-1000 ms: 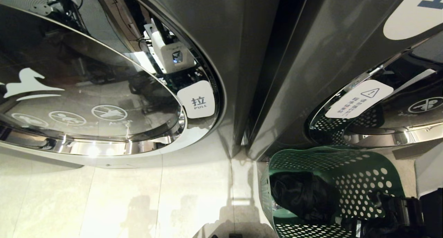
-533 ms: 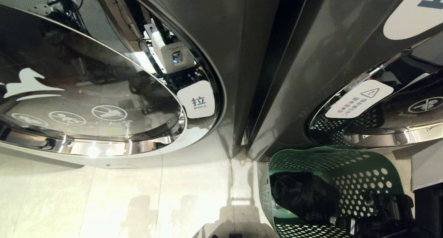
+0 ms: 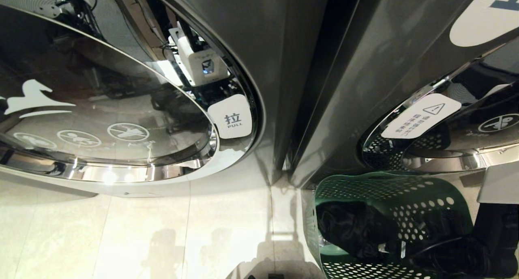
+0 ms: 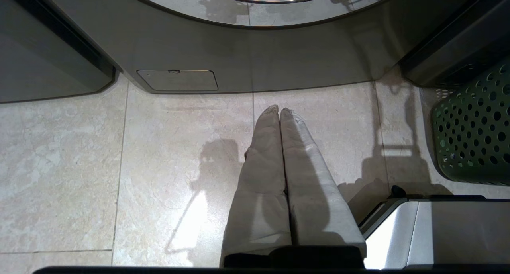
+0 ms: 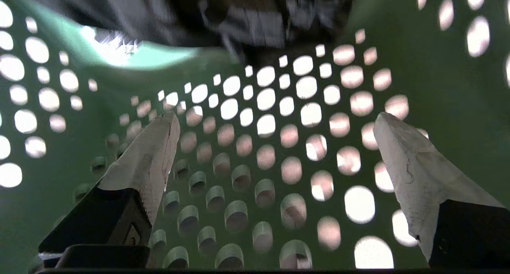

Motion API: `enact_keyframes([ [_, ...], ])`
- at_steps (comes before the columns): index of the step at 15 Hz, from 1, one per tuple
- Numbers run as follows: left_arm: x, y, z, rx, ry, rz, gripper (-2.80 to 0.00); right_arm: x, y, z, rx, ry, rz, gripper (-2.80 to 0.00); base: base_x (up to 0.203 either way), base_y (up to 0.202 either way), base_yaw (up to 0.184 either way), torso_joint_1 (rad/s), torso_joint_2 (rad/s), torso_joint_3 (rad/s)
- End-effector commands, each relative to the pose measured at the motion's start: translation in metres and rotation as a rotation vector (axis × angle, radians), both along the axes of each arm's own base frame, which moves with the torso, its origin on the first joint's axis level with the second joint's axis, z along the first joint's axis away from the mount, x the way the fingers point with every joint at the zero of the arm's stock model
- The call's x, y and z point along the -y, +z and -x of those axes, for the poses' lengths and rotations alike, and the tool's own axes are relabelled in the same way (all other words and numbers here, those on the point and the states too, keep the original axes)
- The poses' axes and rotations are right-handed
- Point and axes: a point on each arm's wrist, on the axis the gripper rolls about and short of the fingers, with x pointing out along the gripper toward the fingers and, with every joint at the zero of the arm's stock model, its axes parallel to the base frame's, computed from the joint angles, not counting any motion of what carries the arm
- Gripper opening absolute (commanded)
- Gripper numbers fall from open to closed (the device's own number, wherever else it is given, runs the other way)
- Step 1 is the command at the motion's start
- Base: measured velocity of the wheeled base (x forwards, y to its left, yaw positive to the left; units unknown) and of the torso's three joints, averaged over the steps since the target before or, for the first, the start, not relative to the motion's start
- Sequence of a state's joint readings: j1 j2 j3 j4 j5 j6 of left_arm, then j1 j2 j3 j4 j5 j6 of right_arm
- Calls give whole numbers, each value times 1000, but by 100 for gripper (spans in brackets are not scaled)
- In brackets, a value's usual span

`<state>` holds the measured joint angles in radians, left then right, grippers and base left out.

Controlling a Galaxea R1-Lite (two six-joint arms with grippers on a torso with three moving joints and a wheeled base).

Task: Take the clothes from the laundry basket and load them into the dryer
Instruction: Take the clothes out of the basket

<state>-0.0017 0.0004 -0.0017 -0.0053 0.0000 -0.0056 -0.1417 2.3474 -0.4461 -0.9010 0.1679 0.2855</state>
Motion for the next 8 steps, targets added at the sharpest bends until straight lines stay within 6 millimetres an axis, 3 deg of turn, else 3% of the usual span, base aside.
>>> enact_keyframes([
  [1, 0, 0, 0, 1, 0, 1, -280, 2, -7, -11, 0, -3, -2, 0, 0, 0, 0, 0, 0, 0],
  [8, 0, 0, 0, 1, 0, 1, -280, 12, -16, -43, 13, 21, -40, 0, 0, 0, 0, 0, 0, 0],
])
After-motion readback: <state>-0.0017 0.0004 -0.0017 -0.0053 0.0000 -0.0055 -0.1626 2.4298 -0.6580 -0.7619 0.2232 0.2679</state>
